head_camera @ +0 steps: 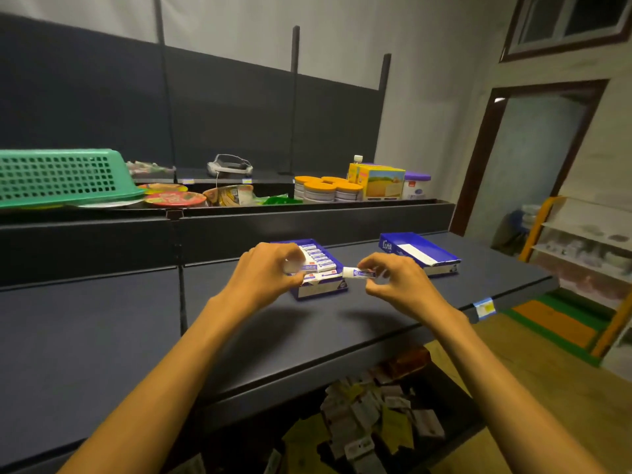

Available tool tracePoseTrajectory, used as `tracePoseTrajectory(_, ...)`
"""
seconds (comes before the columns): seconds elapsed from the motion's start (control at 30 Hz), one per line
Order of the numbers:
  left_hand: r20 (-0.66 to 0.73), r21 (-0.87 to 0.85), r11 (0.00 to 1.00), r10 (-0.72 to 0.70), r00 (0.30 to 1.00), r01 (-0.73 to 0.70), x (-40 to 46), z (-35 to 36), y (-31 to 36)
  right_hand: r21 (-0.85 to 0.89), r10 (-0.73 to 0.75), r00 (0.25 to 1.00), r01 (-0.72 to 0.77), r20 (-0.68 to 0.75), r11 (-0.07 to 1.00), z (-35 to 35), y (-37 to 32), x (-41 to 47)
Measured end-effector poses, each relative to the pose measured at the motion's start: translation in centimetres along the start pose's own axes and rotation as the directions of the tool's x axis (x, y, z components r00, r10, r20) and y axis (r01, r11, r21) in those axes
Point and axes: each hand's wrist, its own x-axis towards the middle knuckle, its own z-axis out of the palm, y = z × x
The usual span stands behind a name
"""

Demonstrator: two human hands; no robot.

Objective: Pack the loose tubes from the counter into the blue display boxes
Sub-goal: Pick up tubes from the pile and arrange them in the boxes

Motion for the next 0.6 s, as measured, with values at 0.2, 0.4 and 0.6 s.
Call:
tracePoseTrajectory(0.2,-0.002,0.071,0.993,-0.096,0.995,0.096,2.9,2.2,-0.3,0.077,-0.095,0.994,0.091,0.057,0.993,1.2,3.3,5.2)
tracePoseTrajectory(0.4,0.020,0.119,0.973,-0.201,0.979,0.197,4.1,3.4,0.4,0.178,-0.216,0.969,0.193,0.120,0.965,2.6,6.1,9.2)
tracePoseTrajectory(0.6,0.101,0.218,0.935,-0.308,0.946,0.281,4.6,4.9,1.2,0.261,-0.298,0.937,0.246,0.182,0.933,4.5,7.8,11.9)
